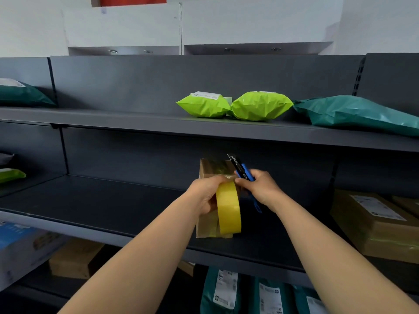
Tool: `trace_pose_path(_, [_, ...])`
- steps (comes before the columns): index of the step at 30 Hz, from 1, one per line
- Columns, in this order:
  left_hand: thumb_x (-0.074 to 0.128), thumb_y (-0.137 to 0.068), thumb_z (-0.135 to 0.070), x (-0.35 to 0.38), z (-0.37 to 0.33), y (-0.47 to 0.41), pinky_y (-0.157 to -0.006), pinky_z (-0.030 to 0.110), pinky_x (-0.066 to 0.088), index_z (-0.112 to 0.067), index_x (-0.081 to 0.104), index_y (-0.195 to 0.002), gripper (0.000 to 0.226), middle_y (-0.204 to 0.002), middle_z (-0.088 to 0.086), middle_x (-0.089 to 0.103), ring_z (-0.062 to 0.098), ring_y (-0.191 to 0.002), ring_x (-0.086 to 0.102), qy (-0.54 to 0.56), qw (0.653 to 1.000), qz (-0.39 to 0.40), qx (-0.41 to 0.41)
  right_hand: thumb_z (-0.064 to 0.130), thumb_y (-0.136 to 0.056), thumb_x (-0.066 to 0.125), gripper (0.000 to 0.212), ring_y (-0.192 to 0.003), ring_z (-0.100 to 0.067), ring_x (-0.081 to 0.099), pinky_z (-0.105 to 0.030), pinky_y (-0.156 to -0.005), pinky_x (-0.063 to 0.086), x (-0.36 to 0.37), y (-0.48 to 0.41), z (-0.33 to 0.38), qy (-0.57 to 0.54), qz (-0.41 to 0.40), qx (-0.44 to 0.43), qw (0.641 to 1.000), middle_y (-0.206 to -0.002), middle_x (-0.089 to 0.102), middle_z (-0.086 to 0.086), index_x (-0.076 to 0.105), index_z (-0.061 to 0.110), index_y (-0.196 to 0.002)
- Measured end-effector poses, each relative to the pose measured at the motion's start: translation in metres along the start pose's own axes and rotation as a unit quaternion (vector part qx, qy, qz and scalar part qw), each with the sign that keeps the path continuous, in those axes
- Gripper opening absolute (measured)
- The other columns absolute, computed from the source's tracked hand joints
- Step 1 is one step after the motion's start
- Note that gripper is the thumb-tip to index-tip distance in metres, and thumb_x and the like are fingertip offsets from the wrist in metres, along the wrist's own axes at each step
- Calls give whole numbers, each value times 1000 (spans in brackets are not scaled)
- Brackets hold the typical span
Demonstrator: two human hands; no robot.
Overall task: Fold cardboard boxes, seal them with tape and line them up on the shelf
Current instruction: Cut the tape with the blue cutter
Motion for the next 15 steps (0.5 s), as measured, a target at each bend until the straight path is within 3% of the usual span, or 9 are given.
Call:
trace_pose_path(5, [69, -88, -18, -11, 19, -7, -70, 40, 59, -6, 62, -109, 25, -99, 17, 71, 30, -79, 69, -38, 998, -20, -42, 25, -91, 65, 32, -78, -10, 60, -25, -70, 48, 4, -4, -2, 22, -11, -19, 1000, -93, 64, 1, 62, 21, -122])
trace_pose_path(10, [66, -91, -24, -9, 30, -15, -87, 48, 56, -7, 63, -116, 30, -101, 17, 71, 33, -91, 70, -37, 998, -25, -45, 25, -91, 64, 32, -83, -12, 60, -26, -72, 49, 2, -7, -4, 44, -19, -31, 998, -96, 63, 0, 60, 20, -122])
trace_pose_path(15, [71, -89, -19, -13, 29, -14, -82, 46, 57, -6, 62, -118, 33, -100, 17, 71, 32, -88, 69, -44, 998, -14, -49, 24, -91, 64, 31, -82, -9, 59, -23, -70, 47, 4, -7, 0, 41, -20, -42, 998, -98, 62, 0, 60, 18, -121])
Point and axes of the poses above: each hand's wrist, its own y-axis away from the middle knuckle, its own x-axis out of the palm, z = x × y, the point moved 9 cm from there along -y, towards the middle knuckle
